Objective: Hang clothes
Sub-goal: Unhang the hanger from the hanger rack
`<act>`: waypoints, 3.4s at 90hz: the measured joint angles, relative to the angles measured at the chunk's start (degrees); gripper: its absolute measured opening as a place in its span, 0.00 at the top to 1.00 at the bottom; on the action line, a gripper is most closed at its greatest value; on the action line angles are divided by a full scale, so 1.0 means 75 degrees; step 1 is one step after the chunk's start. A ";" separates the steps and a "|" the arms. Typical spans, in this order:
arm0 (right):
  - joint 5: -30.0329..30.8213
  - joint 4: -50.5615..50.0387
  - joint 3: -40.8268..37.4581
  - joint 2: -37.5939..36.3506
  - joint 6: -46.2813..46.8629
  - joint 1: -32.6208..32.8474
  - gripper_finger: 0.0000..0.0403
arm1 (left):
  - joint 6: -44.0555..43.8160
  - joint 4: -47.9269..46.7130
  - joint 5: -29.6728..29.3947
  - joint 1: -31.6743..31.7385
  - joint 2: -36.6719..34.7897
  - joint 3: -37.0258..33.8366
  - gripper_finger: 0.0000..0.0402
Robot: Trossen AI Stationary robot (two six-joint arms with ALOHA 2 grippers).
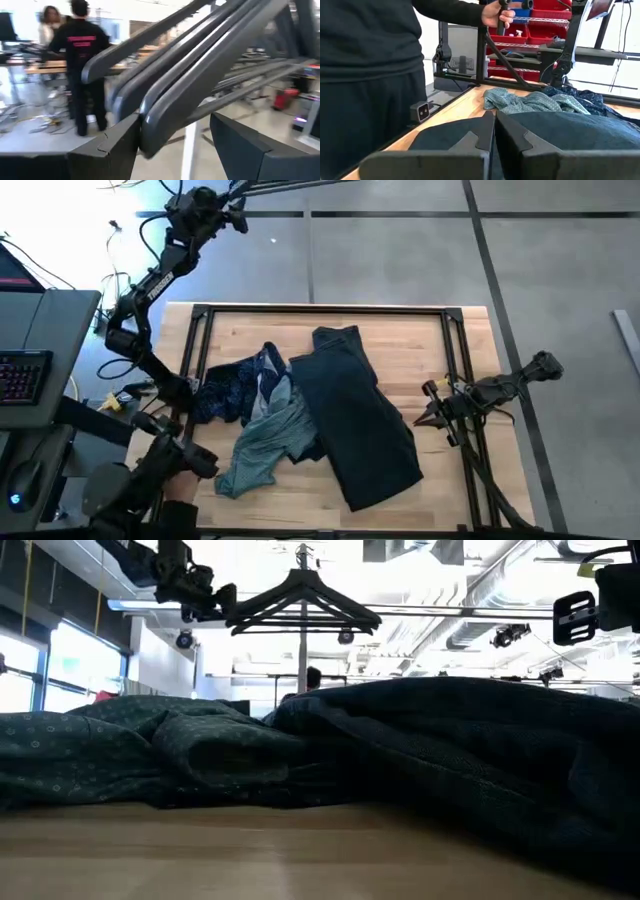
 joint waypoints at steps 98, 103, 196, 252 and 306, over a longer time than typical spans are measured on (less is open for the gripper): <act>-0.0003 0.0000 0.0000 0.0001 -0.0008 0.0000 1.00 | -0.0809 -0.0021 0.2117 -0.0029 -0.0015 0.0003 0.93; -0.0001 0.0003 0.0000 -0.0002 0.0001 0.0001 1.00 | -0.0886 0.0119 0.2264 -0.0034 -0.0015 0.0003 0.95; 0.0000 0.0001 0.0001 -0.0002 -0.0001 0.0003 1.00 | -0.2133 0.0934 0.4321 -0.0088 -0.0273 0.0825 0.95; 0.0003 0.0003 0.0000 -0.0002 0.0001 0.0000 1.00 | -0.0228 -0.6725 0.2076 -0.1251 -0.1452 0.0608 0.95; 0.0023 0.0005 0.0000 0.0001 0.0001 0.0000 1.00 | -0.3567 -0.6128 0.0813 -0.1149 -0.4191 -0.4386 0.95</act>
